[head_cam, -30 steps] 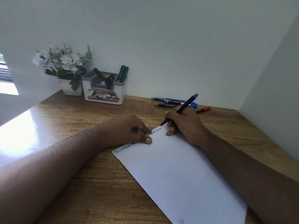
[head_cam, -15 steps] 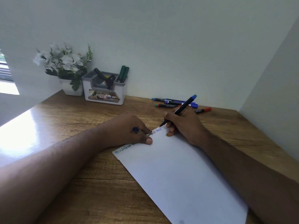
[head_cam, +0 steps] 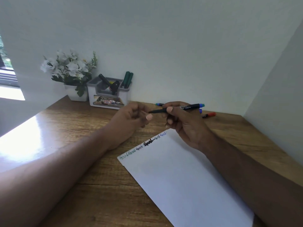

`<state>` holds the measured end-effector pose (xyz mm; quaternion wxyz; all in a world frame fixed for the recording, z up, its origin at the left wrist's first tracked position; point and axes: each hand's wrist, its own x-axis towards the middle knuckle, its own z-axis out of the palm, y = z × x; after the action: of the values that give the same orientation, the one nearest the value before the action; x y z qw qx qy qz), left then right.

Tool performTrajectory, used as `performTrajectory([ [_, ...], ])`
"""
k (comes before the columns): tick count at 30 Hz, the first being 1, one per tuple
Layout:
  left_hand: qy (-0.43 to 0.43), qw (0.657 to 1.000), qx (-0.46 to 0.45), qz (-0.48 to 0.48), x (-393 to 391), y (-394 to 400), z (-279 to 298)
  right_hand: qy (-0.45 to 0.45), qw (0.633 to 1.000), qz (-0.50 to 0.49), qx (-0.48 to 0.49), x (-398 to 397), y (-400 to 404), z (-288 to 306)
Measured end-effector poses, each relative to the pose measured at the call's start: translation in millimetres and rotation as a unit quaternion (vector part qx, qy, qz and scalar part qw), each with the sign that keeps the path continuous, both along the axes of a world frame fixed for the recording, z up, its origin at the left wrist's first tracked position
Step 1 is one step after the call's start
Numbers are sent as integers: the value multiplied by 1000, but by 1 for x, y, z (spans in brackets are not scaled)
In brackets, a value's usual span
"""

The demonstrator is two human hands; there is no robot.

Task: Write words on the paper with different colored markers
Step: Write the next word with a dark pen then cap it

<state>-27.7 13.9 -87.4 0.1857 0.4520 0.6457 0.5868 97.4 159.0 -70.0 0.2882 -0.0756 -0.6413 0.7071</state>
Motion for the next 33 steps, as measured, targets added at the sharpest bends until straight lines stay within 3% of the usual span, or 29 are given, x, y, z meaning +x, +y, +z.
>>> performTrajectory([
  [7,-108,994,33,0,-6,-2,-2,-18,1000,-8,13,2,-4,-1],
  [20,-128,991,20,-17,7,-2,5,-32,990,28,136,2,-28,-3],
  [24,-199,979,46,-23,8,0,3,-17,991,16,130,0,-34,-7],
  [33,-193,980,23,-32,9,-1,3,-21,993,23,113,1,-36,-14],
])
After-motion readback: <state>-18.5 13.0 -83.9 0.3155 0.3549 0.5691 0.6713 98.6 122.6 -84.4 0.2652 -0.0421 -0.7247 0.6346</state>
